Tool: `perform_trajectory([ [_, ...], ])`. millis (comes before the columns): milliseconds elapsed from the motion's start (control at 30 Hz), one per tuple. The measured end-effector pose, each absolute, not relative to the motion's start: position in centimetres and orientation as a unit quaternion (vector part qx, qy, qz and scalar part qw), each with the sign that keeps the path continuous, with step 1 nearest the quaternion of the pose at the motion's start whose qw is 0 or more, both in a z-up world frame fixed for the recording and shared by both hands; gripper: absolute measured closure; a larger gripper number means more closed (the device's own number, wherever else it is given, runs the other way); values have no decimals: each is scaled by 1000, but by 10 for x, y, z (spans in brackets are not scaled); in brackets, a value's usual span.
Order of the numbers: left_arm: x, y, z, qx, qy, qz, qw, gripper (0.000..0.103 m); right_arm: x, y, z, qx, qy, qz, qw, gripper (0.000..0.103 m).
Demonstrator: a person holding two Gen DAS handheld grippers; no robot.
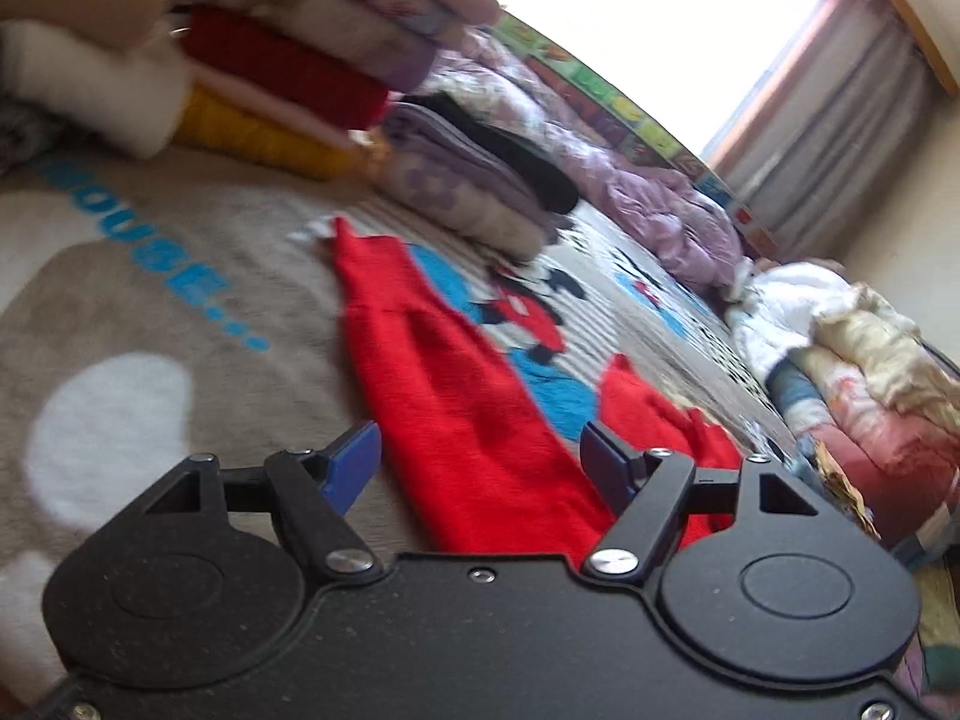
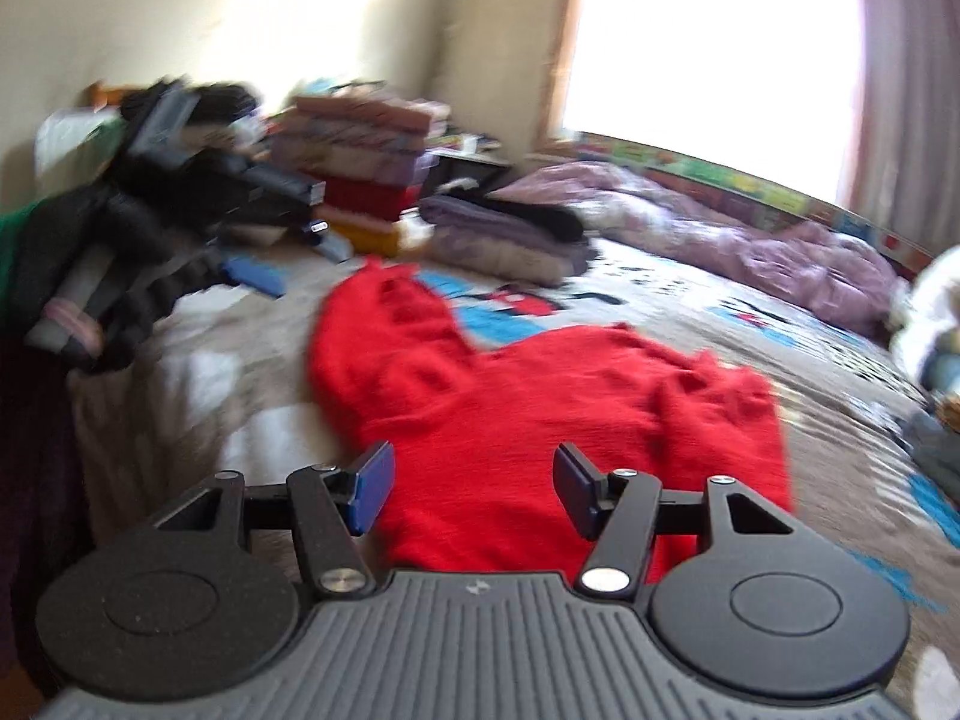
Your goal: Fold clothes
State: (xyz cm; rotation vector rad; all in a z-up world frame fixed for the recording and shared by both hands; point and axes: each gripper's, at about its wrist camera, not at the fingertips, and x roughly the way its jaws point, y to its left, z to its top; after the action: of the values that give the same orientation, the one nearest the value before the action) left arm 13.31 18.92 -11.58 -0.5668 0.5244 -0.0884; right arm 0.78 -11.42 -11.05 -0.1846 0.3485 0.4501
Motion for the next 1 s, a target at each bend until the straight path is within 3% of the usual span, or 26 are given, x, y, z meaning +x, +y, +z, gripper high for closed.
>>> perform_trajectory([
  [200,154,190,-120,-287,265,47,919,31,28,-161,-115,-16,198,146,969,43],
  [367,167,207,-131,-321,271,88,903,31,28,-170,-125,-23,205,153,967,42],
  [467,178,211,-136,-322,272,98,901,37,27,-166,-128,-32,206,167,964,42],
  [533,185,210,-136,-315,267,92,906,59,27,-165,-128,-33,206,174,962,42],
  [633,192,211,-140,-316,267,81,907,84,28,-164,-126,-26,202,178,963,42],
  [700,194,209,-140,-314,268,78,907,93,29,-164,-124,-20,199,180,963,41],
  [1000,183,163,-102,-222,203,8,954,97,34,-142,-122,-31,184,229,955,41],
])
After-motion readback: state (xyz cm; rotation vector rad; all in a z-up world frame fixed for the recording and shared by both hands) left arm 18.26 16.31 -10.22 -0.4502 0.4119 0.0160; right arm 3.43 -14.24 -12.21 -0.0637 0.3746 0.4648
